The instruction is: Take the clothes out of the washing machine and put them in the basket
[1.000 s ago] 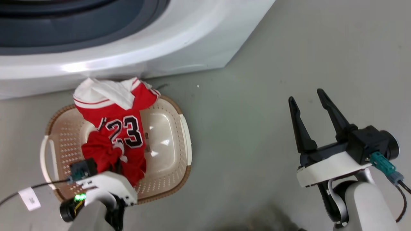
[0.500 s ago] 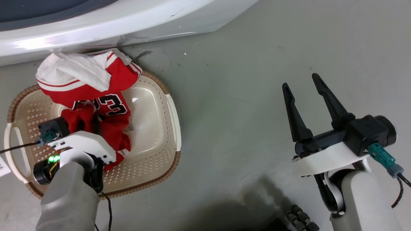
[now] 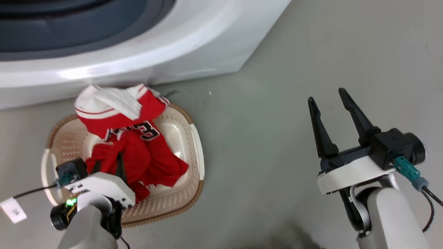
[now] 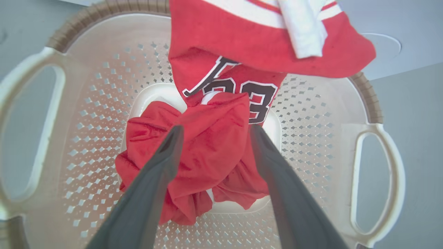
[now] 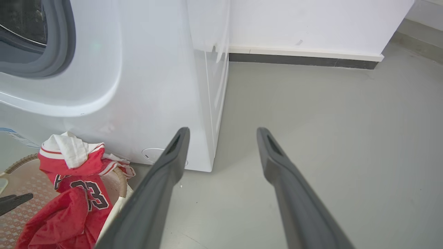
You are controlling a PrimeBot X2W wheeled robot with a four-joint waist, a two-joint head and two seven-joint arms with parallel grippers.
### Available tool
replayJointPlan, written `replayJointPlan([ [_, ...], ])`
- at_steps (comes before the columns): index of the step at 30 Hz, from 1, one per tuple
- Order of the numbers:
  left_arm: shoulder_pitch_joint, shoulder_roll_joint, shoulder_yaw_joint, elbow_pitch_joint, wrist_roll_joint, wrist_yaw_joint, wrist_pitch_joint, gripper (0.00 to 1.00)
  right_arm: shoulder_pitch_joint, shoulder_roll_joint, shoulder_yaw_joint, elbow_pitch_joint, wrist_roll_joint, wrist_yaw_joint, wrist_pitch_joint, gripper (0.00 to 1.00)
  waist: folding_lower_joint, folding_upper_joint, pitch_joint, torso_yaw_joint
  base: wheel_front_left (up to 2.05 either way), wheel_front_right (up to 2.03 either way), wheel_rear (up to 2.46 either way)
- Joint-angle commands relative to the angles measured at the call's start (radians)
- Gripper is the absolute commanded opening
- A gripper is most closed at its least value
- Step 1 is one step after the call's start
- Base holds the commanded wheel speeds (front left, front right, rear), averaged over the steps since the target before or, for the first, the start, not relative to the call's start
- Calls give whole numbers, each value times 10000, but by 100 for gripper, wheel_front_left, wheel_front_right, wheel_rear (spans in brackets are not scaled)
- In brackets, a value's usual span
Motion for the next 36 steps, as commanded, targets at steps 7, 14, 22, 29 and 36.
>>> replayJointPlan([
  [7, 1148, -425, 411, -879, 515, -152, -23, 100, 761, 12, -397, 222, -227, -7, 192, 100, -1, 0, -2335, 719, 0, 0, 0],
  [14, 1903, -708, 653, -1884, 1108, -262, -23, 100, 1346, 12, -686, 52, -380, -7, 474, 100, -1, 0, -3442, 1030, 0, 0, 0],
  [22, 2406, -911, 764, -3329, 1573, -380, -23, 100, 1892, 14, -1013, -139, -393, -7, 703, 100, -1, 0, -4455, 1347, 0, 0, 0],
  [29, 2763, -976, 677, -4947, 2091, -442, -23, 100, 2411, 14, -1166, -355, -522, -7, 914, 100, -1, 0, -5198, 1587, 0, 0, 0],
  [36, 3063, -1007, 509, -6170, 2306, -453, -23, 100, 2824, 12, -1307, -525, -608, -8, 1077, 100, -1, 0, -5663, 1722, 0, 0, 0],
])
